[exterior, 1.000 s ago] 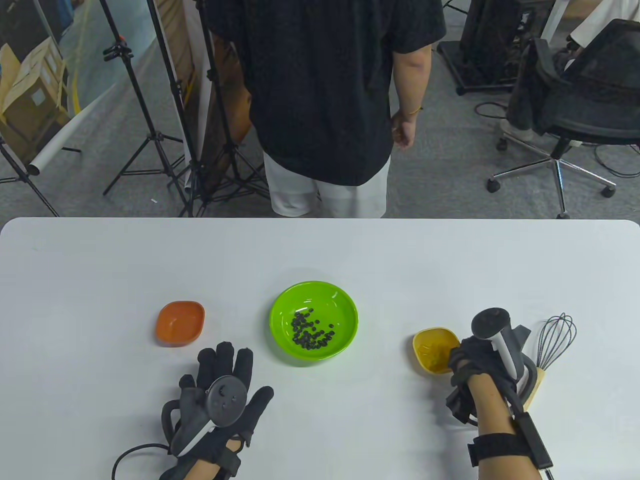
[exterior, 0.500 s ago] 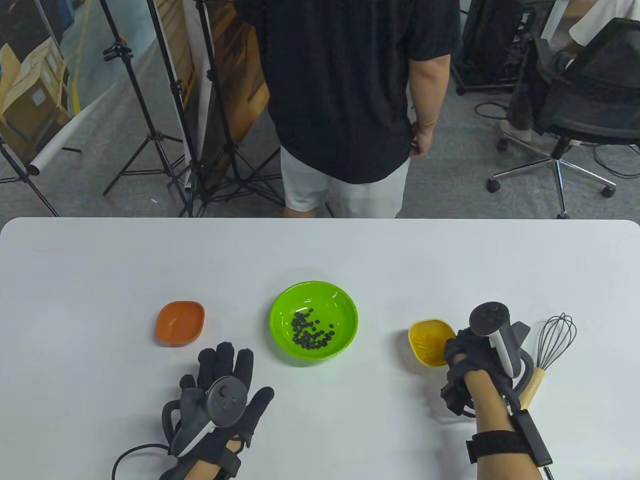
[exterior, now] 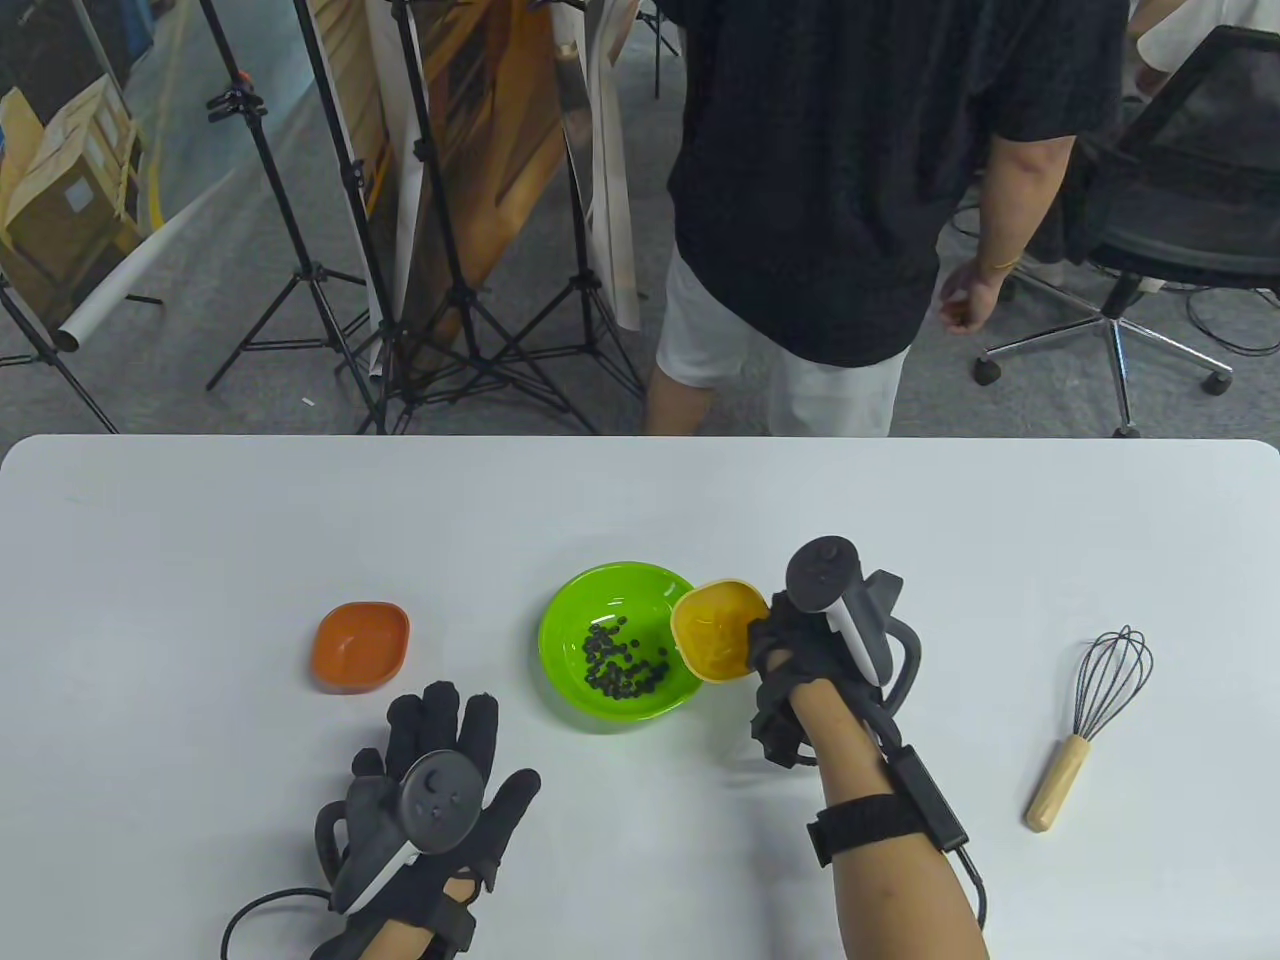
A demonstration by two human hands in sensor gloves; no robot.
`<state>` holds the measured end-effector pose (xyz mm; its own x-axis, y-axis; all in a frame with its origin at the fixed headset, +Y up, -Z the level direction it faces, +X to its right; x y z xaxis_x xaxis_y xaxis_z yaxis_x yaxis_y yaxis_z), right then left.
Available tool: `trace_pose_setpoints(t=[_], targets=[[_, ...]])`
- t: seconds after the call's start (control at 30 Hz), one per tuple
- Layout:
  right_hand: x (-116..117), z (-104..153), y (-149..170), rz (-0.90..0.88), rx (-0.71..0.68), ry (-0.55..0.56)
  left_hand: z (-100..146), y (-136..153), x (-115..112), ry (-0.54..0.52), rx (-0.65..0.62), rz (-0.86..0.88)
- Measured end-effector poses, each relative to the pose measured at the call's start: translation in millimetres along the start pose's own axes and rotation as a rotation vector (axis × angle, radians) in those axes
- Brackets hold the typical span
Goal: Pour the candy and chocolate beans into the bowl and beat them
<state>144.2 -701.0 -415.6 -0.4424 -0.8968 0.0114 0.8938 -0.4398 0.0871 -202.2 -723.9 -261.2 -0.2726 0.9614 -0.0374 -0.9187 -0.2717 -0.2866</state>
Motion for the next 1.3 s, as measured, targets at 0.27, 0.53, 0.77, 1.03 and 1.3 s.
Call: trace_pose_setpoints(t=[0.27, 0.53, 0.77, 1.03, 1.3], targets=[[28.2, -15.5, -21.7, -0.024, -0.013, 0.01, -0.8, 0.1, -0.2, 0.004, -0.002, 0.002], [41.5, -20.4, -31.3, -0.025, -0.034, 0.014, -0.9, -0.4, -0.2, 0.004, -0.006, 0.003], [44.0, -20.9, -31.4, -0.026, -0.043, 0.032, -0.9, -1.7, -1.0, 0.006, -0.011, 0.0], [44.7, -19.2, -32.1, -0.007, -0.062, 0.073, -0.8, -3.6, -2.0, 0.012, -0.017, -0.004], [46.2, -17.1, -34.8, 0.018, -0.085, 0.092, -0.9, -4.8, -2.8, 0.018, -0.02, -0.006]])
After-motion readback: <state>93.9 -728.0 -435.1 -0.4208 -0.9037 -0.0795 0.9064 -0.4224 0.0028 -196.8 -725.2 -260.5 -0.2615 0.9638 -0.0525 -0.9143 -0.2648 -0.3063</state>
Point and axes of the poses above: the tracker on the back of each hand, its own y axis roughly to the little-finger side, its own z axis roughly from the fingertips to the wrist, x = y × z, the point moved 2 cm from there along -z, roughly from the wrist to the fingertips, and after that the axes turned 13 degrees about -x, right-handed, at the moved point
